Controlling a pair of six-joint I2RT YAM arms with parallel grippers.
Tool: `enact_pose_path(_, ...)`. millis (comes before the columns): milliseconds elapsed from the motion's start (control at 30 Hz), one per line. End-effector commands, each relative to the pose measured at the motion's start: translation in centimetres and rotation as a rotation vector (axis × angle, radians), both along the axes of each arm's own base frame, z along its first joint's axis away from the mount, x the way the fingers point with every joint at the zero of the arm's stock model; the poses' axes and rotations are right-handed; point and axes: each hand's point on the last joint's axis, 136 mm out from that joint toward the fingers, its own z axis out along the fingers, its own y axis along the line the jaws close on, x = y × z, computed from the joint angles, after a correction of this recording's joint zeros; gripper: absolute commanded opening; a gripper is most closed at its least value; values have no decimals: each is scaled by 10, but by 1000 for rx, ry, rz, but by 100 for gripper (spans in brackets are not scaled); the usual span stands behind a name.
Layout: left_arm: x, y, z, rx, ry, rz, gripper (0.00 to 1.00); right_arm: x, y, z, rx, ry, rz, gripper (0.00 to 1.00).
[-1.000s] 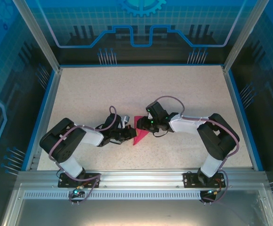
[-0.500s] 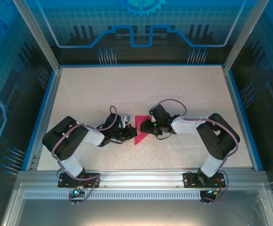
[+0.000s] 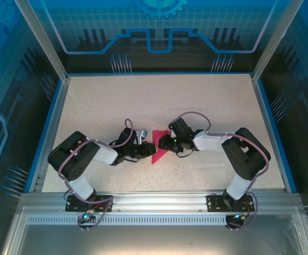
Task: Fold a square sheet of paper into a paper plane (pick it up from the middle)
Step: Fourth fold the wing at the center of the table.
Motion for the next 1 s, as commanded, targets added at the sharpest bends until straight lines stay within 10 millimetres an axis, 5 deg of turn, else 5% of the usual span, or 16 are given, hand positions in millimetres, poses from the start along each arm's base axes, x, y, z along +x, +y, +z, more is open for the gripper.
enact_pose_path(0,8,1,5,12,-39,3,24,2,-1,-6,-3,21,-3,42)
enact_pose_path(333,16,-1,8,28,-62,7,26,0,1,-7,5,28,8,42)
enact_pose_path(700,13,0,7,31,-79,-10,5,17,6,28,66,-106,20,42)
enact_pose_path(967,7,6,7,-23,-102,36,3,16,8,12,81,-95,40,39)
